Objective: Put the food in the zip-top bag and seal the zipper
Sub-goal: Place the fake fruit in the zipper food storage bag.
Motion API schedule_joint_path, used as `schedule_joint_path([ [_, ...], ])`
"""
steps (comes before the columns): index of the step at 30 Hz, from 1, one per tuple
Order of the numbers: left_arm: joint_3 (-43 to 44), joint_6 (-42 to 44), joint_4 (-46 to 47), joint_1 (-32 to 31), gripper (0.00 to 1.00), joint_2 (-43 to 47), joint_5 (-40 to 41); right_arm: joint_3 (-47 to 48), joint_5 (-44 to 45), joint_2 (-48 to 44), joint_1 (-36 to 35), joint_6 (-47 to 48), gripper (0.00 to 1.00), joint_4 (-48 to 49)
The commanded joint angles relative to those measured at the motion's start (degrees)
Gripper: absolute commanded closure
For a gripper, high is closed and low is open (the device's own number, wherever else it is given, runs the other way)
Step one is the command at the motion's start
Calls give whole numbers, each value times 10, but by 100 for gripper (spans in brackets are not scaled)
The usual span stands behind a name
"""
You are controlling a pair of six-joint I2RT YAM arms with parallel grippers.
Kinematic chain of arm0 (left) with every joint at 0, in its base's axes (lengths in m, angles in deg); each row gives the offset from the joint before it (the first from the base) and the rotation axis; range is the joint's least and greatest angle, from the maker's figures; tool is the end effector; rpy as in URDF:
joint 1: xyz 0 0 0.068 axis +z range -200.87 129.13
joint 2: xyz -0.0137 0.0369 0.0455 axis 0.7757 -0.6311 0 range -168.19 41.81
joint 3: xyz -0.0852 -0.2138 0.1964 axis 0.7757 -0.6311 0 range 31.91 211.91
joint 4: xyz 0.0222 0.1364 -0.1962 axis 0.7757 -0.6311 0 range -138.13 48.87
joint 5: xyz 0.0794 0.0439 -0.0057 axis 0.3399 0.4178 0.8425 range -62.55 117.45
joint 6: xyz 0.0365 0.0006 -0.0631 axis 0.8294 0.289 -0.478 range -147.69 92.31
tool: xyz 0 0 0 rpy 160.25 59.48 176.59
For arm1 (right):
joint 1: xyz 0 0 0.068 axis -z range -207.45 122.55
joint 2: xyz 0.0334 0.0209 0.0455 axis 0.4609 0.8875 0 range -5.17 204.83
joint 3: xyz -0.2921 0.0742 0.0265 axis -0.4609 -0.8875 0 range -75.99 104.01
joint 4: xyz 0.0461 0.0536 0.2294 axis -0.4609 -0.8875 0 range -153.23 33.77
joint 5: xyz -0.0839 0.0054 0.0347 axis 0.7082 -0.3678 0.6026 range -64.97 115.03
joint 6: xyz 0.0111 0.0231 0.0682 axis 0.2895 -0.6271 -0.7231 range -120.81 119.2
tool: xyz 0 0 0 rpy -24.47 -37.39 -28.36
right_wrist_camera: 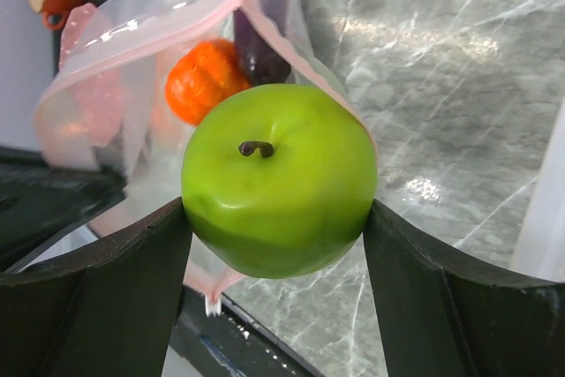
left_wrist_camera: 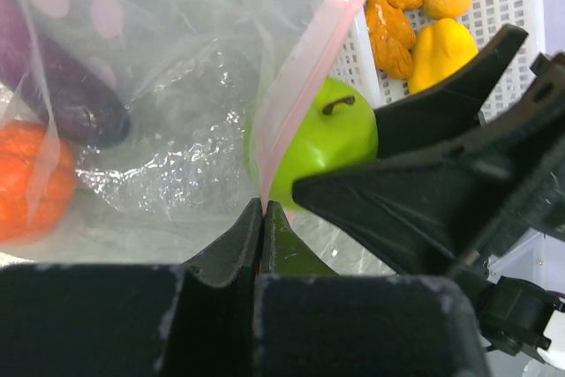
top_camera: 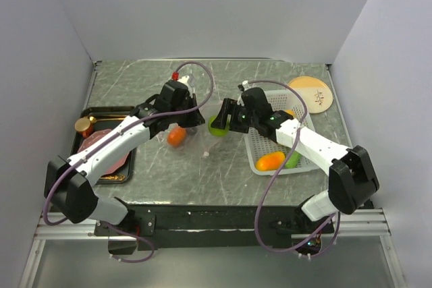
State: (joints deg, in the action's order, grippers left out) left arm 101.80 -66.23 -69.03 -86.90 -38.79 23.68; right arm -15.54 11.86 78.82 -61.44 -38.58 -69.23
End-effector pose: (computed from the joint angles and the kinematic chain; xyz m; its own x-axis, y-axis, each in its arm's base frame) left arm 0.2453 -0.1832 0.3380 -0.7863 -0.1969 -0.5856 0.1771 0.8363 -0.5189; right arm 0.2605 0.1924 0.2937 -0.8166 0.1687 -0.5520 -0.2479 0.7611 0.5994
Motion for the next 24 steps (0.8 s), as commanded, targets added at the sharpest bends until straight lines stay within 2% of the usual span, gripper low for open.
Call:
schedule_joint_path([
  [1,24,9,-8,0,99,30,-25,53,22,16,-3,11,100,-5],
  [10,25,-15,18,0,99,36,-43,93,-2,48,-5,-1,100,-1],
  [14,38,-13,23,1,99,32,-48,92,-14,50,-11,2,92,6],
  [16,49,-8,17,0,99,28,-46,93,-19,50,-11,6,79,3],
  [18,58,-9,14,0,99,27,-41,95,-13,48,-12,8,73,-4],
  [21,65,-11,19,0,99,33,-32,90,8,36,-12,10,52,-7],
  [23,71,-12,14,0,99,37,-25,86,22,20,-11,12,51,-11],
  [24,73,-14,9,0,99,38,-14,81,40,14,-12,12,42,-13],
])
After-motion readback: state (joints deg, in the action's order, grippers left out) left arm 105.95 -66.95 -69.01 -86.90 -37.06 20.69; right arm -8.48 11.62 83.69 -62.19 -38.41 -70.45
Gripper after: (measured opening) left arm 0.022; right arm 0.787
